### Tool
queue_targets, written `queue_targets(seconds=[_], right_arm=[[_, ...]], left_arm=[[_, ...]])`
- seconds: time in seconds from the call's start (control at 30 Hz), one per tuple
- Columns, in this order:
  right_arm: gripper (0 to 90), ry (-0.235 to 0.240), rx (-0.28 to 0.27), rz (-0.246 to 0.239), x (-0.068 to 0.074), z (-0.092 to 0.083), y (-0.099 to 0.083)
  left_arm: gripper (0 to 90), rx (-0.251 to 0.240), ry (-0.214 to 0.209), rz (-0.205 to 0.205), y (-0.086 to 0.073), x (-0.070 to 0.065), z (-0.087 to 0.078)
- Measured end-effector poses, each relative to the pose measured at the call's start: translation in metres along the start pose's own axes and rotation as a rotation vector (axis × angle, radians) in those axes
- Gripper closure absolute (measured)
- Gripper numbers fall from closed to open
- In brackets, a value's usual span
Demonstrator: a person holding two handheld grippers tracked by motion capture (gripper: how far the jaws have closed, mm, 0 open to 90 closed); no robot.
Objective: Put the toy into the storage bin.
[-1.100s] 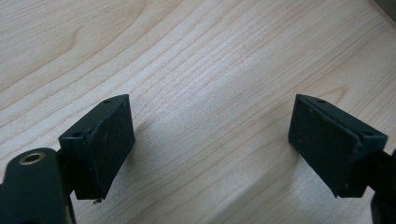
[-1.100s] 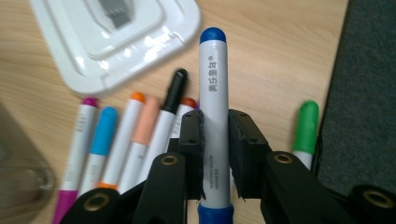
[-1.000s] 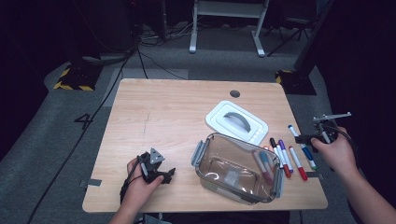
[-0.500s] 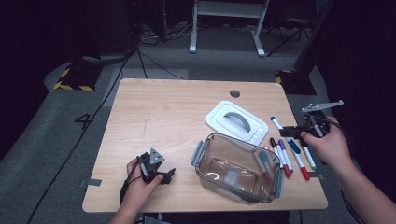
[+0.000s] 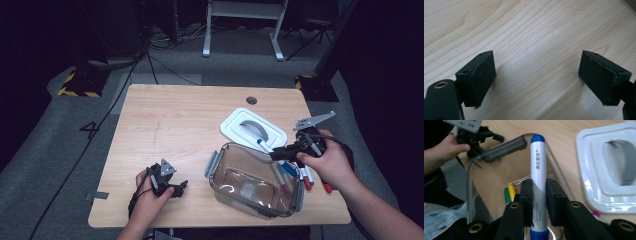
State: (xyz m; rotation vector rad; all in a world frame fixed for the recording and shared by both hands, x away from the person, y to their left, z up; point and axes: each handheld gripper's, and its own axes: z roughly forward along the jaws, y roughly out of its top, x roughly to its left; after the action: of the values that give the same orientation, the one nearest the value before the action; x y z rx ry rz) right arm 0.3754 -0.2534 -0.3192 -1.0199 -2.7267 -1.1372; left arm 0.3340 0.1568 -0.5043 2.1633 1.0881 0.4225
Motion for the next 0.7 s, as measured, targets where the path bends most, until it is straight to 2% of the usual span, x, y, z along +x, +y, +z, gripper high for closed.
queue_targets(seconds=[0.3, 0.5, 0.7], right_arm=[[76.8, 0.103, 0.116, -0.051, 0.024, 0.044, -0.001], [76.7, 0.137, 0.209, -0.077, 0.032, 0.074, -0.007], [76.7, 0.151, 0.282, -0.091, 0.036, 0.096, -0.012]], left_arm=[[15.0, 0.0, 0.0, 0.0, 0.0, 0.0, 0.0], [15.0, 0.0, 0.0, 0.0, 0.0, 0.0, 0.0], [14.9, -0.003, 0.0, 0.0, 0.0, 0.0, 0.0]])
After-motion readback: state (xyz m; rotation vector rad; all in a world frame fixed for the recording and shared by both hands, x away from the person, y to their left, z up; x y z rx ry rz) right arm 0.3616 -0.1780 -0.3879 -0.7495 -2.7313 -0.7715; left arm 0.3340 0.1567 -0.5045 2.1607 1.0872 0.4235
